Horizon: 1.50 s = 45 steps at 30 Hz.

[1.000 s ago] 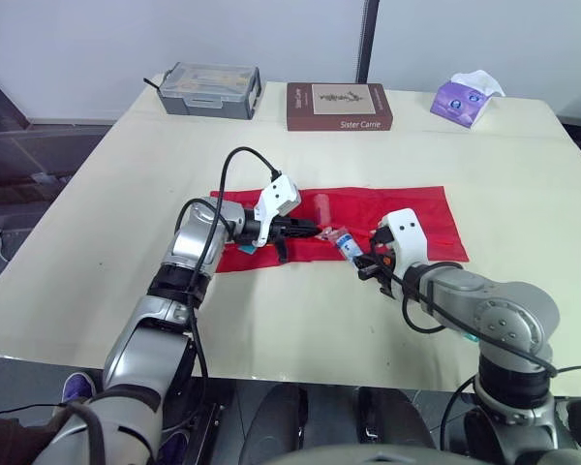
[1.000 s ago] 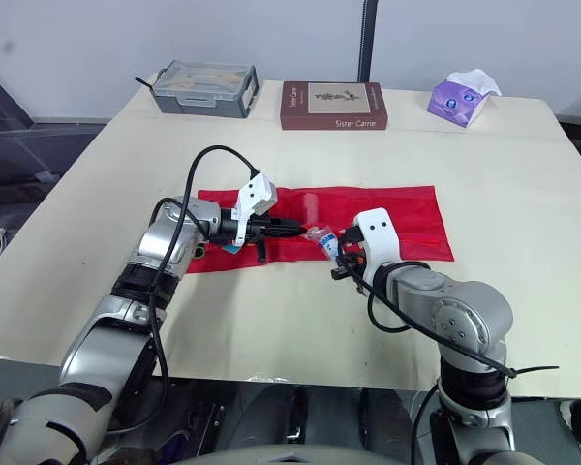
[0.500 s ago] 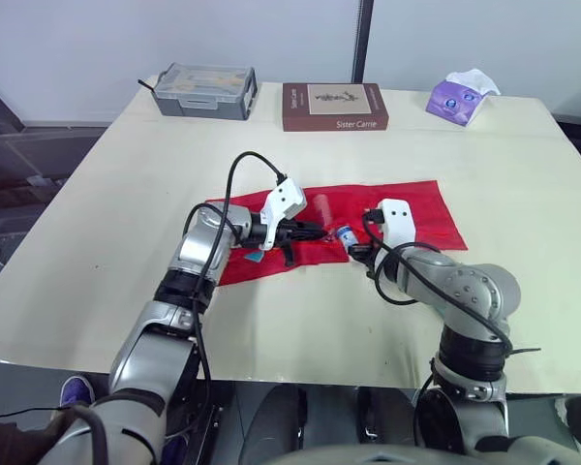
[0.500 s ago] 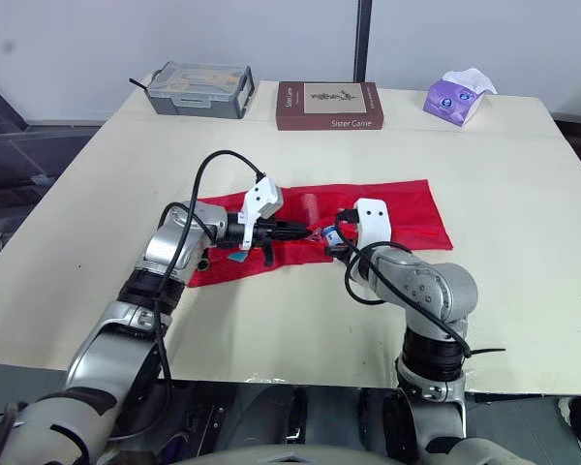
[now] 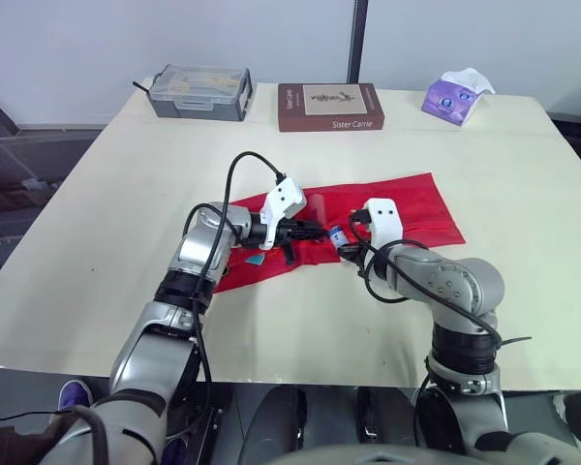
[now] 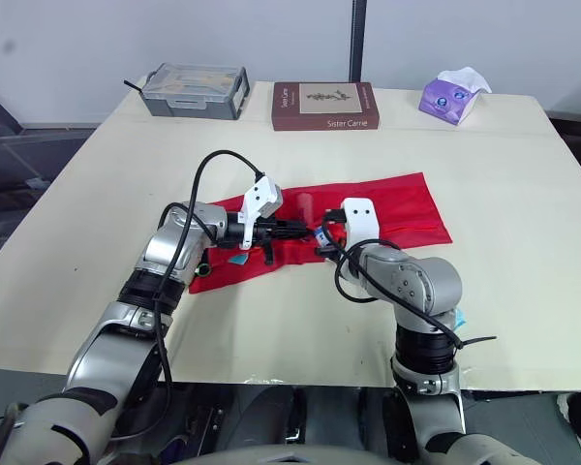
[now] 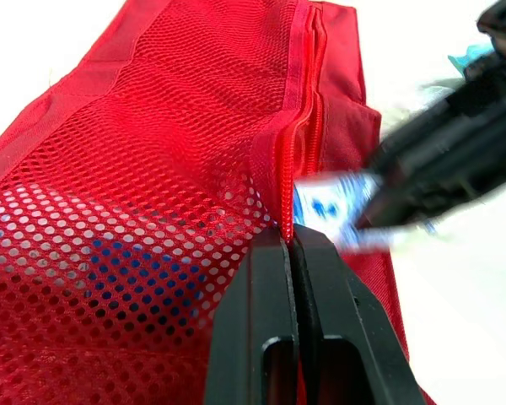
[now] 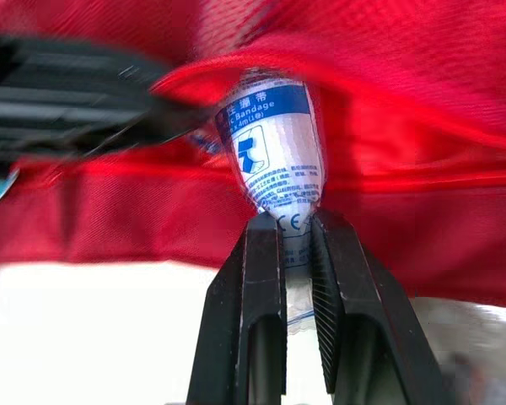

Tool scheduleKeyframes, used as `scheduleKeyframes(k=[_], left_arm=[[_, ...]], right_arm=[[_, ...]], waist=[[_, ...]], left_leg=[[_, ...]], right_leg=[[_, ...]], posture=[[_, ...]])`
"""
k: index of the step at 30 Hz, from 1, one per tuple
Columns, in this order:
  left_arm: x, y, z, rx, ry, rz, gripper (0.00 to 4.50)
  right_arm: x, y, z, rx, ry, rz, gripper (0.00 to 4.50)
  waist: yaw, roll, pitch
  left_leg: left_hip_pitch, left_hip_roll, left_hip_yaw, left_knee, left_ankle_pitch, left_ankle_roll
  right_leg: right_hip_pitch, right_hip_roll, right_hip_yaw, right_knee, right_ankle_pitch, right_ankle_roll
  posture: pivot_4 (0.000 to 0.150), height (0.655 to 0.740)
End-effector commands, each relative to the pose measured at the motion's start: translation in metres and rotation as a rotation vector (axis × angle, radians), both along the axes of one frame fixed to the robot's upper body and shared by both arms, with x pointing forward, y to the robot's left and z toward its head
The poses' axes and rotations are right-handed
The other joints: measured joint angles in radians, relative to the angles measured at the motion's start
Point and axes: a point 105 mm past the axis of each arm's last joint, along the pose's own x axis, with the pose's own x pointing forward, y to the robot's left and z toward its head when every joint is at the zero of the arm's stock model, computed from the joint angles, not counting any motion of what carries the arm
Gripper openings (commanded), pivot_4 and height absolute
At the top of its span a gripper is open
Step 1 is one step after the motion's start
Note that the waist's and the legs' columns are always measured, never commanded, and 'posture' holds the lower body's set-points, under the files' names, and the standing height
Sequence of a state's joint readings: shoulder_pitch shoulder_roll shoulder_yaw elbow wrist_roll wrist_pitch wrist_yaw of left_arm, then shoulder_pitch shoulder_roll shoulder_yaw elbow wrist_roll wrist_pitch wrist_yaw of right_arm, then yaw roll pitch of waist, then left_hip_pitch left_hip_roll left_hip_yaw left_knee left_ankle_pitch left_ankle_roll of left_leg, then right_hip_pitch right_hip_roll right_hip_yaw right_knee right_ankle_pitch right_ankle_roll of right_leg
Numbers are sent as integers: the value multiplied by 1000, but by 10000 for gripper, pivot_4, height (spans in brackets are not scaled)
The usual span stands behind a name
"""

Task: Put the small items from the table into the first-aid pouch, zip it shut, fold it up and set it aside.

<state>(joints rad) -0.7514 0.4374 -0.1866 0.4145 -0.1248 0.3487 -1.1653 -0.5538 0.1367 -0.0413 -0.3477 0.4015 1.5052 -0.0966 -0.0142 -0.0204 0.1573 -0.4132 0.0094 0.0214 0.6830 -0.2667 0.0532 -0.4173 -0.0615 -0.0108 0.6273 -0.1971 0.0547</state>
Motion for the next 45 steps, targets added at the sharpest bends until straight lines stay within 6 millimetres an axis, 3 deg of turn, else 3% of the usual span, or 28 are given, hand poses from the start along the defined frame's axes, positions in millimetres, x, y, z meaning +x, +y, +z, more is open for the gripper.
scheduleKeyframes(k=[1,10,18,25,29,32,35,38,43,45], left_arm=[[-2,-6,12,-37,-37,-37,0],[-1,-3,10,-26,-35,-33,0],[0,-4,9,-24,-35,-38,0],[-1,-7,7,-19,-38,-54,0],[-1,-7,6,-15,-42,-53,0],[1,-3,6,-12,-48,-40,0],[5,0,7,-10,-55,-27,0],[8,2,8,-7,-60,-23,0],[11,3,9,-1,-70,-24,0],[13,3,10,4,-79,-28,0]], right_arm=[[15,-6,8,31,-38,-95,567],[28,-9,19,118,-62,-168,567],[37,4,13,92,-61,-124,567],[52,32,8,67,-68,-21,567],[53,33,6,34,-102,57,567],[45,23,8,38,-140,107,11872],[28,9,17,28,-234,189,26396],[11,-5,21,-41,-295,273,26396],[11,-23,21,-123,-334,259,26396],[16,-24,20,-129,-337,244,21507]], waist=[[0,0,0],[-1,0,0],[-3,0,0],[-6,0,0],[-8,0,0],[-7,1,0],[-4,1,1],[-2,1,1],[-3,1,1],[-2,1,1]], left_leg=[[0,0,0,0,0,0],[0,0,0,0,0,0],[0,0,0,-1,0,0],[1,0,0,-1,0,0],[1,0,0,-1,0,0],[1,1,0,-1,0,0],[0,1,0,-1,0,0],[-1,1,0,-1,0,0],[0,1,0,-1,0,0],[0,1,0,-1,0,0]], right_leg=[[0,0,0,0,0,0],[0,0,0,0,0,0],[0,0,0,0,0,0],[0,0,0,0,0,0],[0,0,0,0,0,0],[0,0,0,0,0,0],[0,0,0,-1,0,0],[0,-1,0,-1,0,0],[0,0,0,-1,0,0],[-1,0,0,-1,0,0]], posture=[[1500,7400],[1500,7400],[1500,7400],[1500,7400],[1500,7400],[1500,7400],[1500,7400],[1500,7400],[1500,7400],[1500,7400]])
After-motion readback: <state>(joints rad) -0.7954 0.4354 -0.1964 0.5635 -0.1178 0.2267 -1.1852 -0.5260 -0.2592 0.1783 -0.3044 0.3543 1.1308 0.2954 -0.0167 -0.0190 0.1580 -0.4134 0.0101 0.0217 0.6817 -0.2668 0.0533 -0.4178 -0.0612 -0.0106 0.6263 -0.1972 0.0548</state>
